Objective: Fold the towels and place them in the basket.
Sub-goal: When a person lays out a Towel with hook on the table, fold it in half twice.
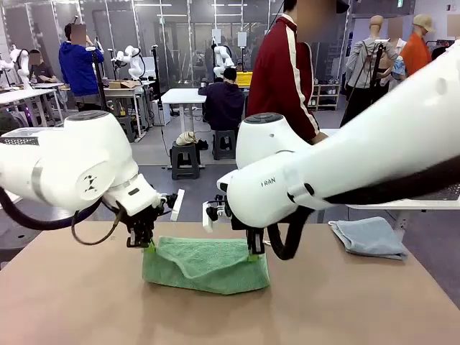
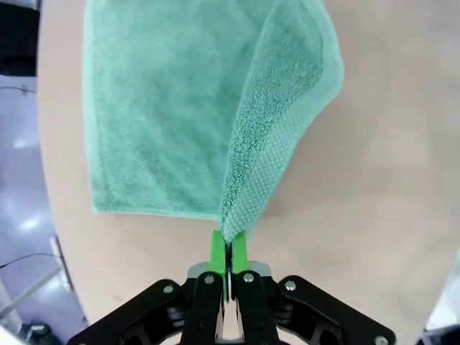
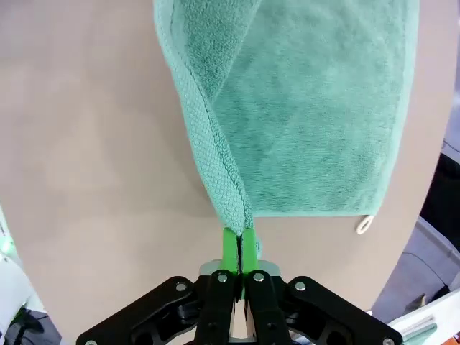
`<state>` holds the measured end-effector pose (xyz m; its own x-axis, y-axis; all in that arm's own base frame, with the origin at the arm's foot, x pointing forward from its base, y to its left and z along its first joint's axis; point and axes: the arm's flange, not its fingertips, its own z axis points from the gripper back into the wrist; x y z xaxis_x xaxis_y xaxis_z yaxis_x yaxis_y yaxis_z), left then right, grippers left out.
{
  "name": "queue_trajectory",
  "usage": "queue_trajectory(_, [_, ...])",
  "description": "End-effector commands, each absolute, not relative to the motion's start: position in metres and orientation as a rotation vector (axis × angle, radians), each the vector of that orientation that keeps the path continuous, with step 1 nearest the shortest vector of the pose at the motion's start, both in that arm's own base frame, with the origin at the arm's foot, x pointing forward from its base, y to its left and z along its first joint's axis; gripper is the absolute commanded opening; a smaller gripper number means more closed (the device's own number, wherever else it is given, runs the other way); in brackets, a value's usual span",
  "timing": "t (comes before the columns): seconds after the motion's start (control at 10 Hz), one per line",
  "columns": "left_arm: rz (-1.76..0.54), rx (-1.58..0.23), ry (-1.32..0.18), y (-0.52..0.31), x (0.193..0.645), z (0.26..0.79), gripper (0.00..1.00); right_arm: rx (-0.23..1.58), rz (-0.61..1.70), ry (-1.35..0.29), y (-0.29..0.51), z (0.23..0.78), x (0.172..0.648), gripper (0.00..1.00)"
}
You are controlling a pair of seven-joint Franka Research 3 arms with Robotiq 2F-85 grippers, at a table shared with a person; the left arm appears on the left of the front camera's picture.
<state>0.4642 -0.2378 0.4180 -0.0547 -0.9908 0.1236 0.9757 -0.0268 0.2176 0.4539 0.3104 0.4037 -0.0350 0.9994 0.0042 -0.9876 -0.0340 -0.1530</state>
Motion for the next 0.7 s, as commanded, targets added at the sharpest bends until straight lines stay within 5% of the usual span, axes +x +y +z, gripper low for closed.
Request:
queue_trajectory(0.0, [-1.564, 0.080, -0.220, -0.246, 0.502, 0.426, 0.04, -0.126, 1.608, -0.087, 0.317, 0.409, 0.489, 0.02])
queue_trajectory(0.6, [-1.523, 0.055, -0.199, -0.242, 0.557, 0.423, 0.04, -0.102, 1.556, -0.082, 0.300, 0.409, 0.545, 0.02])
